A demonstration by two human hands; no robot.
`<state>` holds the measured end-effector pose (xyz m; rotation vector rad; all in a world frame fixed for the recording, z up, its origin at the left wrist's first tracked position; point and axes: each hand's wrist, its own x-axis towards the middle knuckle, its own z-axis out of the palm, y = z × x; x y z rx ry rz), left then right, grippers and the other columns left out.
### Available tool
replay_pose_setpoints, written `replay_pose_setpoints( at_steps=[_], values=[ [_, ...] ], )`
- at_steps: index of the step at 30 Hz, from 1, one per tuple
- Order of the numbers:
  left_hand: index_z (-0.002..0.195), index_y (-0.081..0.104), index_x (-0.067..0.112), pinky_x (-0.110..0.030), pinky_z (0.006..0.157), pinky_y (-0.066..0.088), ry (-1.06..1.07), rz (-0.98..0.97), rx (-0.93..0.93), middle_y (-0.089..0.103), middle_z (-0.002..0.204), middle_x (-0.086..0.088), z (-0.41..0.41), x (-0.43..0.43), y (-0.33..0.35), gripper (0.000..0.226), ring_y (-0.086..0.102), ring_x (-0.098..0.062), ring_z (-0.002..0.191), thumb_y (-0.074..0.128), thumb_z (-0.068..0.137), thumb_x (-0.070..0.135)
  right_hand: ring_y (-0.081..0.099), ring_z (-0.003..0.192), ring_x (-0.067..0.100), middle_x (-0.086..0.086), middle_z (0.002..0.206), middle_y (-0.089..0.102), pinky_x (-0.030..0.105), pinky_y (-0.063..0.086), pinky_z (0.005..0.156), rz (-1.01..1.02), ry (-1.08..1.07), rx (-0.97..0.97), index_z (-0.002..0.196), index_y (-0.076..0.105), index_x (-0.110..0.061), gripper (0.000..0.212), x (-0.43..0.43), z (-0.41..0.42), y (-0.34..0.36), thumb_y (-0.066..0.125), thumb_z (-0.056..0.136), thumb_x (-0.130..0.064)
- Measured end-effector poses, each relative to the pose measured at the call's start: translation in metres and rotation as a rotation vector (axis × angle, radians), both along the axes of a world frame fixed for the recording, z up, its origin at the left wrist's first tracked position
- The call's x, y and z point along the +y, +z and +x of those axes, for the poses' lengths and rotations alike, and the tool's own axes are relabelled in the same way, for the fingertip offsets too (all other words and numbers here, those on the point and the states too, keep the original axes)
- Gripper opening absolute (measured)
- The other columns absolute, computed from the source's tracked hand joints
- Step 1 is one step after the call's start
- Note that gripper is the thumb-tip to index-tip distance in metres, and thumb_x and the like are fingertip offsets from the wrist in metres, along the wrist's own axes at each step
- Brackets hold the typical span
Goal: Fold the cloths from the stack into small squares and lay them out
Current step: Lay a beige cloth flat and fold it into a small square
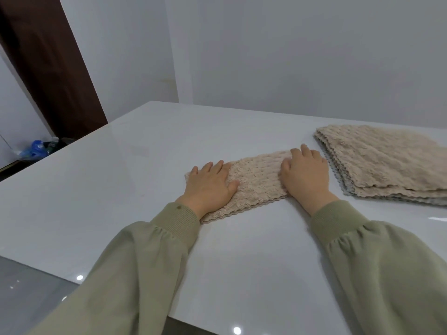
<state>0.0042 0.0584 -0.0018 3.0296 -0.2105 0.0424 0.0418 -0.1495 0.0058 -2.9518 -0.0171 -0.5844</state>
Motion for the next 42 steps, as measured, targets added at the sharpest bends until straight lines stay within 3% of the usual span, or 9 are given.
replay_pose_setpoints(
  at_steps=[4, 14, 18, 22, 26, 29, 33, 37, 42],
  values=[
    [0.146, 0.026, 0.021, -0.042, 0.107, 0.027, 0.006, 0.006, -0.106, 0.036, 0.146, -0.002, 0.0, -0.001, -0.001, 0.059, 0.029, -0.023, 0.134, 0.025, 0.095, 0.05, 0.056, 0.079, 0.034, 0.017, 0.087, 0.059, 0.035, 0.032, 0.059, -0.132, 0.071, -0.137, 0.089, 0.062, -0.003, 0.048, 0.013, -0.038, 0.004, 0.024, 0.086, -0.033],
    [0.113, 0.055, 0.015, -0.036, 0.08, 0.04, 0.103, 0.039, -0.123, 0.051, 0.113, -0.007, -0.017, -0.006, 0.022, 0.047, 0.047, -0.026, 0.105, 0.035, 0.091, 0.053, 0.043, 0.116, 0.03, 0.011, 0.127, 0.047, 0.038, 0.041, 0.089, -0.099, 0.178, 0.138, 0.124, 0.046, -0.01, 0.041, 0.017, -0.05, 0.003, 0.033, 0.096, -0.036],
    [0.072, 0.055, 0.013, -0.029, 0.059, 0.04, 0.148, -0.134, 0.023, 0.06, 0.076, -0.002, -0.027, -0.003, 0.043, 0.049, 0.056, -0.02, 0.07, 0.038, 0.091, 0.055, 0.037, 0.132, 0.031, 0.011, 0.153, 0.025, 0.038, 0.032, 0.106, 0.097, 0.347, 0.258, 0.142, 0.033, -0.013, 0.046, 0.005, -0.024, 0.007, 0.041, 0.098, -0.025],
    [0.074, 0.067, 0.01, -0.025, 0.055, 0.043, 0.068, -0.394, 0.164, 0.063, 0.063, -0.001, -0.034, -0.001, 0.055, 0.05, 0.054, -0.014, 0.051, 0.044, 0.093, 0.05, 0.038, 0.131, 0.034, 0.014, 0.15, 0.032, 0.045, 0.029, 0.111, 0.132, 0.152, 0.059, 0.144, 0.03, -0.011, 0.049, -0.006, -0.014, 0.013, 0.042, 0.097, -0.018],
    [0.115, 0.06, 0.021, -0.033, 0.088, 0.043, -0.036, -0.247, -0.161, 0.06, 0.12, -0.004, -0.022, -0.004, 0.039, 0.031, 0.054, -0.022, 0.107, 0.038, 0.098, 0.035, 0.028, 0.139, 0.029, 0.013, 0.153, 0.026, 0.046, 0.022, 0.115, 0.199, 0.218, 0.073, 0.144, 0.031, -0.01, 0.047, 0.011, -0.023, 0.018, 0.035, 0.099, -0.019],
    [0.15, 0.016, 0.019, -0.044, 0.116, 0.016, -0.138, -0.023, -0.007, 0.013, 0.158, -0.003, -0.013, -0.009, 0.017, 0.057, 0.011, -0.023, 0.144, 0.026, 0.1, 0.044, 0.014, 0.144, 0.022, 0.007, 0.158, 0.013, 0.048, 0.01, 0.117, 0.099, 0.336, 0.285, 0.148, 0.02, -0.014, 0.052, 0.023, -0.036, 0.003, 0.028, 0.1, -0.034],
    [0.151, 0.004, 0.025, -0.047, 0.117, 0.006, -0.132, -0.014, 0.126, -0.002, 0.159, 0.004, -0.008, -0.003, 0.004, 0.062, -0.001, -0.019, 0.146, 0.019, 0.098, 0.052, 0.008, 0.146, 0.019, -0.002, 0.159, 0.009, 0.052, 0.003, 0.114, -0.026, 0.303, 0.414, 0.15, 0.014, -0.021, 0.056, 0.009, -0.033, -0.004, 0.019, 0.1, -0.045],
    [0.148, 0.023, 0.017, -0.037, 0.114, 0.022, -0.076, -0.295, -0.068, 0.026, 0.154, -0.004, 0.003, 0.007, 0.005, 0.054, 0.025, -0.021, 0.139, 0.032, 0.1, 0.04, 0.041, 0.126, 0.028, 0.008, 0.13, 0.05, 0.047, 0.028, 0.106, 0.181, 0.31, 0.326, 0.128, 0.045, -0.013, 0.04, -0.001, -0.021, 0.005, 0.028, 0.1, -0.036],
    [0.136, 0.042, 0.012, -0.038, 0.101, 0.034, 0.167, -0.464, -0.153, 0.047, 0.135, -0.01, 0.027, 0.004, 0.008, 0.042, 0.038, -0.027, 0.127, 0.037, 0.098, 0.03, 0.04, 0.131, 0.028, 0.013, 0.142, 0.045, 0.038, 0.032, 0.107, 0.346, 0.239, 0.245, 0.139, 0.039, -0.007, 0.047, -0.002, 0.003, 0.011, 0.037, 0.1, -0.032]
  ],
)
